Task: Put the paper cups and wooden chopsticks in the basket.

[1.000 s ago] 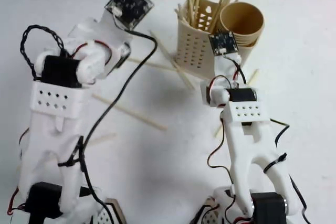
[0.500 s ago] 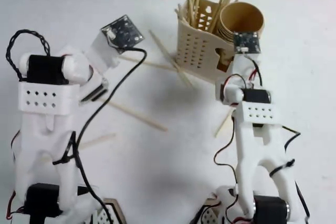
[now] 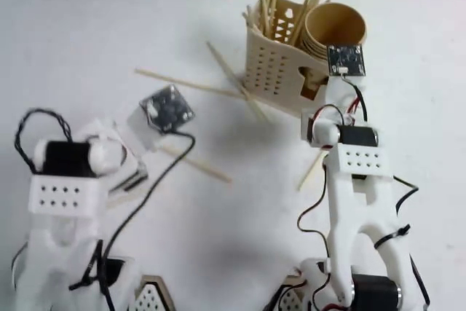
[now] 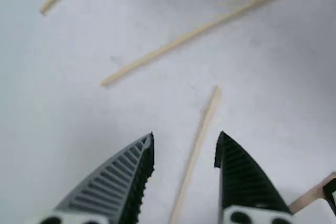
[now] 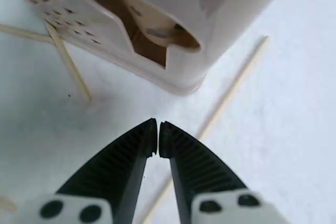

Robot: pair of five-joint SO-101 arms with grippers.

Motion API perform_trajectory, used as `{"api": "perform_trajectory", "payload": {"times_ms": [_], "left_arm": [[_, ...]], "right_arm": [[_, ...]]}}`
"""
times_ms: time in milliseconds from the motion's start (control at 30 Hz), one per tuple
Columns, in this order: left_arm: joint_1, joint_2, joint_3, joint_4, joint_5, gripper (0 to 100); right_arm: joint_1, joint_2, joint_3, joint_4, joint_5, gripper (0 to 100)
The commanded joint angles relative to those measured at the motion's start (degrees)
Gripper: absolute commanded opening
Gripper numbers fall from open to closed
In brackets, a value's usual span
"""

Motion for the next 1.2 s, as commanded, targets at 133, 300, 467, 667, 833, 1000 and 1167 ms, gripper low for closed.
{"api": "perform_trajectory", "payload": {"times_ms": [133,300,467,667,833,1000,1167], "left_arm": [[-0.4,-1.1,15.9,-11.8,-2.6,21],[-1.8,6.2,16.7,-13.9,-6.1,21],[-4.8,15.8,16.2,-20.3,-8.4,21],[-4.4,27.7,15.9,-27.3,-8.6,21],[-4.4,33.9,11.2,-25.2,-8.5,21],[-4.2,38.8,8.4,-25.0,-8.3,15],[-0.7,41.5,8.3,-25.1,-8.3,2]], "right_arm": [[0.4,-2.4,-0.6,-0.8,-0.4,2.1],[0.4,-2.4,-0.6,-0.8,-0.3,2.1],[0.4,-2.5,-0.6,-0.8,-0.2,2.1],[0.5,-2.8,-0.6,-0.8,-0.2,2.1],[0.8,-2.9,-0.6,-0.8,-0.4,2.1],[0.8,-2.9,-0.6,-0.8,-0.4,2.1],[0.8,-2.9,-0.6,-0.8,-0.4,2.1]]}}
